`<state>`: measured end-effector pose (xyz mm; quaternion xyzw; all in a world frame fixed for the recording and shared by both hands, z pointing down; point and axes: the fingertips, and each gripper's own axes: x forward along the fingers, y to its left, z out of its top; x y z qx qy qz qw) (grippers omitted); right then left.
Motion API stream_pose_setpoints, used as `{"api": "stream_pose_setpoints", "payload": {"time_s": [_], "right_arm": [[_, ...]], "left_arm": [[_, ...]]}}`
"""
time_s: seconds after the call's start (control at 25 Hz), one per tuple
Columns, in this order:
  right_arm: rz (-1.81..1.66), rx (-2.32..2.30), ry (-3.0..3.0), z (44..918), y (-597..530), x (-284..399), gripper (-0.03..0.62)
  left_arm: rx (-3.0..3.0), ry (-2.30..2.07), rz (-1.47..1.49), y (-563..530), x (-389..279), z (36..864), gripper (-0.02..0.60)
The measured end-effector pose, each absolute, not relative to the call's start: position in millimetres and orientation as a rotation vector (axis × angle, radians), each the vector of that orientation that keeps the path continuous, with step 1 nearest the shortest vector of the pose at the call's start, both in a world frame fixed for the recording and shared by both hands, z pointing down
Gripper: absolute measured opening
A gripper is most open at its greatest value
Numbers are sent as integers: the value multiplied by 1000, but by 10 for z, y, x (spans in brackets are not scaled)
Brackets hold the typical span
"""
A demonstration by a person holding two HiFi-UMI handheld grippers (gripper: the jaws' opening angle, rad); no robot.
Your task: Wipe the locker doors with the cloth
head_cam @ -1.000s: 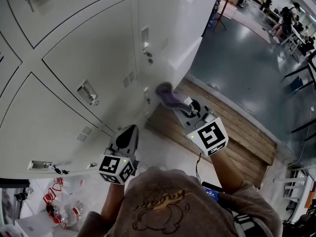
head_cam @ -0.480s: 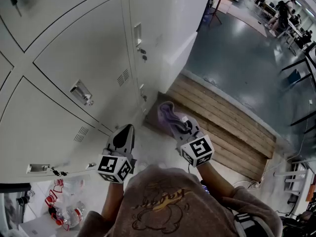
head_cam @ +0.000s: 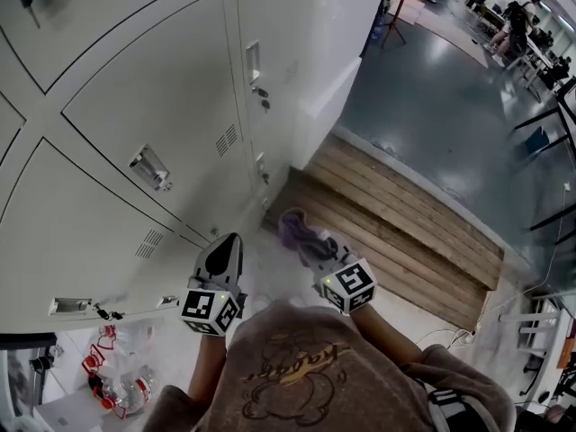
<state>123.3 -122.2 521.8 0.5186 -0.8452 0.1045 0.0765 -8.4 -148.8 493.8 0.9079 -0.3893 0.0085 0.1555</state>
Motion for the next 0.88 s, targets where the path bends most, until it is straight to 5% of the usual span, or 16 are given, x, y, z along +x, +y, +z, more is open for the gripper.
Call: {"api": "stream_pose_setpoints", "payload": {"time_s": [0.88], "right_arm": [[254,1572,-2539,5117,-1253,1280,54]], "left_arm": [[2577,-1171,46,-1473,-207,4952,3]]}}
